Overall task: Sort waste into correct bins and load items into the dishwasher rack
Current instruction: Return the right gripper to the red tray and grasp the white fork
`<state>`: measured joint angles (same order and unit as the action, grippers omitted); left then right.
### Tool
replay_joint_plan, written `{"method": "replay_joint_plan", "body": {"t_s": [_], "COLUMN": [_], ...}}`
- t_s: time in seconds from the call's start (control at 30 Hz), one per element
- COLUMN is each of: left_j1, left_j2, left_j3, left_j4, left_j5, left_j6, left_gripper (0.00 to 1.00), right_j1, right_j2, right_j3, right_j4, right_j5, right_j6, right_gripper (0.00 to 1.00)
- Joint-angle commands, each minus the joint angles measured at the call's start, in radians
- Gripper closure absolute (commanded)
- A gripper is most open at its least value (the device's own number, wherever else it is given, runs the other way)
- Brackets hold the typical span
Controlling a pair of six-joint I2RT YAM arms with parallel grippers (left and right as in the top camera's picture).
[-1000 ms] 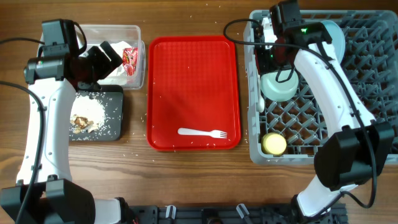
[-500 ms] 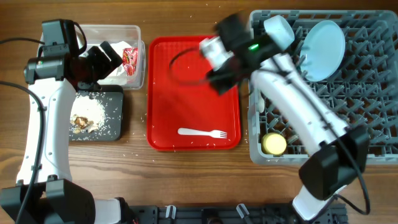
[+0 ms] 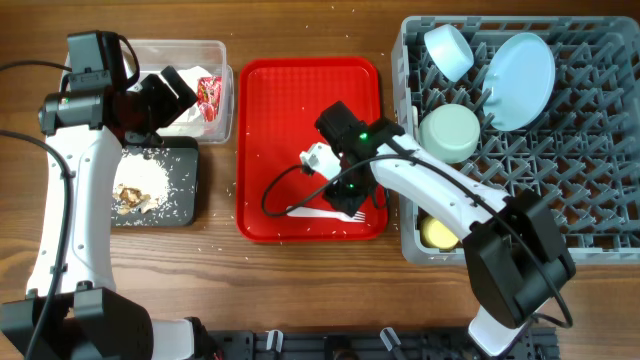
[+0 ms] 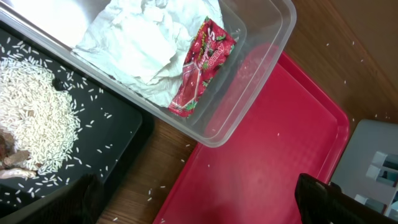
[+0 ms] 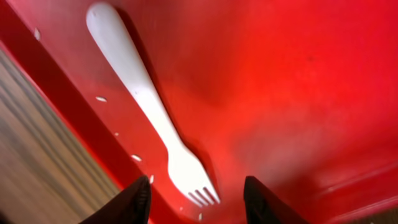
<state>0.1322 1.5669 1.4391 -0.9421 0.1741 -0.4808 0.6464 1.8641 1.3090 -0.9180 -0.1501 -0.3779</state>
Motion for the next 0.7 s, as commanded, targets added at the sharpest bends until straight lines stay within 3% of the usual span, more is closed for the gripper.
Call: {"method": "replay_joint_plan", "body": {"t_s": [0.0,0.23,0.5,0.6,0.67], "left_j1": [0.004,0.004,0.004,0.004,0.004], "left_j2": [-0.013,-0.013,-0.013,-0.013,-0.013], "left_j3": [-0.001,-0.001,-0.001,-0.001,-0.001], "left_j4": [0.003,0.003,0.003,0.003,0.003], "left_j5": [0.008,0.008,0.008,0.008,0.008], "left_j6": [0.002,0.002,0.002,0.002,0.002], "left_gripper": [0.00,0.00,0.00,0.00,0.00], "right_j1": [0.005,0.000,0.000,0.000,0.000], "right_j2": [0.011,0.012,0.012,0.012,0.012], "right_j3": [-0.061,-0.155,-0.191,-0.204,-0.204], "right_j4": [0.065,0.140,0.164,0.181,0.180], "right_j5": [0.000,0.052,-0.060,-0.066,-0.066], "right_j6": [-0.124,-0.165,-0.165,-0.165,-0.165], "right_gripper": [0.48,0.49,0.50,0.56,0.68]}}
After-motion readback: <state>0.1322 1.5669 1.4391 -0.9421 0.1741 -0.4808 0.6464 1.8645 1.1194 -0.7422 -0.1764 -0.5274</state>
